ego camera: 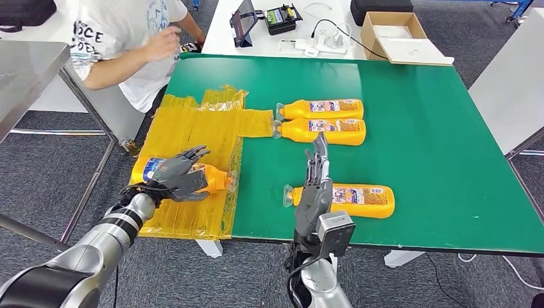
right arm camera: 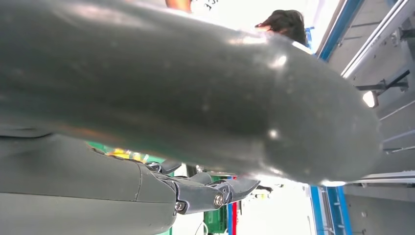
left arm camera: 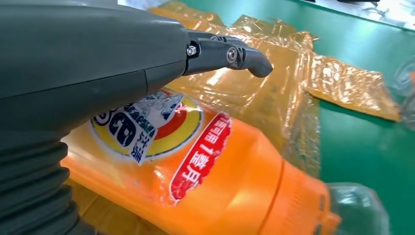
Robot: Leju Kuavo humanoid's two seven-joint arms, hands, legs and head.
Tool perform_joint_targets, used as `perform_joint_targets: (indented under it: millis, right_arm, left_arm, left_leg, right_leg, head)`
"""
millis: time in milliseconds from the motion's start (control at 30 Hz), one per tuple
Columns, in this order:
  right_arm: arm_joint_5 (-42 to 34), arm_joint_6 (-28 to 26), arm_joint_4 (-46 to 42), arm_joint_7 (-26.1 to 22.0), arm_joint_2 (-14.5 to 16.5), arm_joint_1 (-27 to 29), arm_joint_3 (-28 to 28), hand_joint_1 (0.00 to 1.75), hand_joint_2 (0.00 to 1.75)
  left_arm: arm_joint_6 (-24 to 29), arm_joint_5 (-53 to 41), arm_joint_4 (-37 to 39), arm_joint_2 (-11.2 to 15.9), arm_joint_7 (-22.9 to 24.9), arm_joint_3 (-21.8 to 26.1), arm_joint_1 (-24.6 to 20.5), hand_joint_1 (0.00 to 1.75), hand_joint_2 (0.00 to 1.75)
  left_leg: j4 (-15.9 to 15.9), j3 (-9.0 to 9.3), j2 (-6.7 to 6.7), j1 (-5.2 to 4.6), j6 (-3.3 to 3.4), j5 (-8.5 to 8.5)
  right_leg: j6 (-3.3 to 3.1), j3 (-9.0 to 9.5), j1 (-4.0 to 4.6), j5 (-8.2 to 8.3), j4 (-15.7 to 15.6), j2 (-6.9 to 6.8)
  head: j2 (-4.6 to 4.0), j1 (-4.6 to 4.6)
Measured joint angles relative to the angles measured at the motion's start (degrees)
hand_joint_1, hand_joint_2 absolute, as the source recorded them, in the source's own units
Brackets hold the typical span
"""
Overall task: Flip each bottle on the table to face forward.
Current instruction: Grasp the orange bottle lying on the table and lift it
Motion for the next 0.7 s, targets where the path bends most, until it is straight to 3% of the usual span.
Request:
perform_joint_targets:
  millis: [167,300,367,433,567,700]
  right_arm:
    - [-1.48,1.40,0.97,0.33,0.25,-0.55,-0.26,0.00,0.00]
    - [-1.94,1.86,1.91,0.30,0.36,-0.98,-0.44,0.00,0.00]
    - [-1.41,1.80,2.40,0.29,0.37,-1.09,-0.56,0.00,0.87]
    - [0.28,1.29,2.80,0.83,0.21,-1.11,-0.67,0.00,1.75]
    - [3.58,0.53,3.37,2.49,-0.47,-1.11,-0.97,0.00,1.75]
    - [4.11,0.52,3.72,2.73,-0.91,-1.11,-1.22,0.00,1.75]
  left_arm:
    - [-4.35,6.38,0.02,0.00,-3.48,1.35,0.14,0.00,0.00]
    - [-10.88,13.86,-0.10,-0.01,-7.16,3.74,0.52,0.00,0.00]
    - [-10.98,18.98,-0.89,-0.31,-9.39,5.41,1.42,0.00,0.87]
    - [-7.09,25.37,-3.03,-1.38,-11.30,7.79,3.05,0.00,1.75]
    - [1.81,34.18,-9.78,-4.84,-11.54,12.98,6.02,0.00,1.75]
    - [2.79,35.40,-14.21,-6.56,-10.91,14.93,7.68,0.00,1.75]
  left_leg:
    - [0.00,0.02,0.00,0.00,0.00,0.00]
    - [0.00,0.02,0.00,0.00,0.00,0.00]
    - [0.00,0.02,0.01,0.00,0.00,0.00]
    - [0.00,0.00,0.02,0.00,0.00,0.00]
    - [0.01,-0.08,-0.02,-0.01,0.00,0.00]
    - [0.01,-0.10,0.00,-0.01,0.00,-0.01]
  right_leg:
    - [0.00,0.01,0.01,0.00,0.01,0.00]
    - [0.00,0.01,0.00,0.00,0.01,0.00]
    - [0.00,-0.03,0.00,0.00,0.00,0.01]
    - [0.00,-0.09,0.00,0.00,0.00,0.01]
    - [0.01,-0.10,-0.01,0.00,-0.01,-0.01]
    - [0.01,-0.12,0.00,0.00,-0.01,0.01]
  head:
    - [0.00,-0.01]
    - [0.00,0.01]
    - [0.00,0.01]
    - [0.00,-0.01]
    - [0.00,0.01]
    - [0.00,0.01]
